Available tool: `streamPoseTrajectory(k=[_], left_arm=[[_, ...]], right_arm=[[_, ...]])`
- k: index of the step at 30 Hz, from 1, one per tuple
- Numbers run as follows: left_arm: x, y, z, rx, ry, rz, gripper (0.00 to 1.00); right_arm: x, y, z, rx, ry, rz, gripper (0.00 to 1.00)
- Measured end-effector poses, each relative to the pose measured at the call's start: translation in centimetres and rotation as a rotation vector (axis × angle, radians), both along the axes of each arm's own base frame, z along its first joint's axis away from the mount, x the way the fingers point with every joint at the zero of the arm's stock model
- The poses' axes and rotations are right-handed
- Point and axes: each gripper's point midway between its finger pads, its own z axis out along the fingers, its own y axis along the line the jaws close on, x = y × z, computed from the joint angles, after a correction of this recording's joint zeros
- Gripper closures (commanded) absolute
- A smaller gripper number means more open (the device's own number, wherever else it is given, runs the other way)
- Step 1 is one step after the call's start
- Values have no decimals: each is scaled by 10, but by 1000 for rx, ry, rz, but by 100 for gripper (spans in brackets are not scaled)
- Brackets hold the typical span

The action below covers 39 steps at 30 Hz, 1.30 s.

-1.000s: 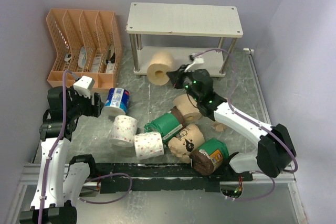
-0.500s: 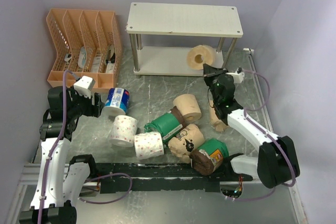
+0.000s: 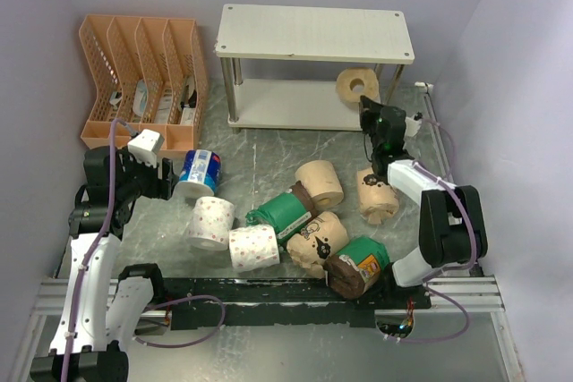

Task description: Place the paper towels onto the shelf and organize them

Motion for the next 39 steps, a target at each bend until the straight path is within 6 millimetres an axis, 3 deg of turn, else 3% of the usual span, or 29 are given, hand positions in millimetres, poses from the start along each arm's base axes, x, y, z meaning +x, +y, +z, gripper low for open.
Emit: streamPoseTrajectory(k=[3,6,11,14,17,19,21,23,27,34,39], left_arm=[[0,1,0,2,1,3,23],[0,1,0,2,1,4,23],[0,1,-1,3,2,4,23],[0,1,-1,4,3,6,23],[1,1,-1,5,3,7,22],[1,1,-1,4,5,7,23],[1,1,-2,4,6,7,22],[1,1,-2,4,8,6,22],[1,0,-3,4,13,1,22],[1,-2,-4,4,17,-7,22],[1,-2,-4,4,17,-8,23]], right_arm=[[12,-13,16,17,-39,-16,100],[19,-25,18,33,-56,-30,100],[31,-36,-13,80,-15,-28,100],[38,-36,-38,118,17,-7,100],[42,-33,-52,139,31,7,100],[47,-31,-49,140,19,18,100],[53,-29,-44,138,3,29,89],[56,-28,-40,133,-15,39,59],[58,-28,-24,100,-73,60,36],[43,-30,15,-16,-163,71,32],[13,-22,32,-137,-210,128,41]])
